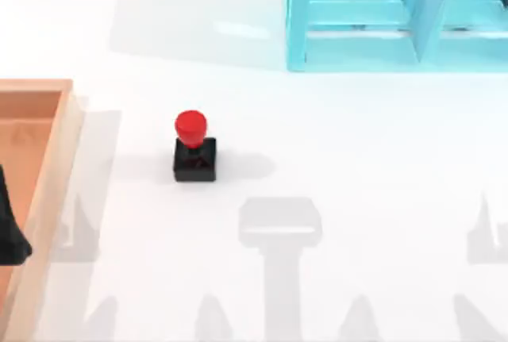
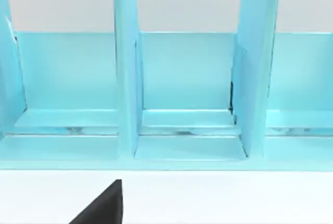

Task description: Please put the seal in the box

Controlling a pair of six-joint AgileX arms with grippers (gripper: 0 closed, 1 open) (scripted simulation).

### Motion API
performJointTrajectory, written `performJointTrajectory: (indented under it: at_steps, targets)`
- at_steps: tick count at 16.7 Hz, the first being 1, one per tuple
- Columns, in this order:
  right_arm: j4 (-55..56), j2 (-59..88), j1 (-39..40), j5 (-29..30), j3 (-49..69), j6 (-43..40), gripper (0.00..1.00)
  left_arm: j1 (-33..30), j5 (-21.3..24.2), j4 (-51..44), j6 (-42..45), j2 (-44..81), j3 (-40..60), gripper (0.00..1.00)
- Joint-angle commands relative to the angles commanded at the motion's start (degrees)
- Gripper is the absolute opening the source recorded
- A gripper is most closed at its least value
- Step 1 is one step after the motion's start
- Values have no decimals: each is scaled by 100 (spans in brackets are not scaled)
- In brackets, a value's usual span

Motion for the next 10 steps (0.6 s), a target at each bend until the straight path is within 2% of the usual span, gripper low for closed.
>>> performJointTrajectory:
  at_steps: [5,10]
  targets:
    - [0,0,0,0,0,0,100,-146,-17,-310,7,336,248,100]
    - [0,0,0,0,0,0,100,-699,-52,-1681,-81,2010,1701,100]
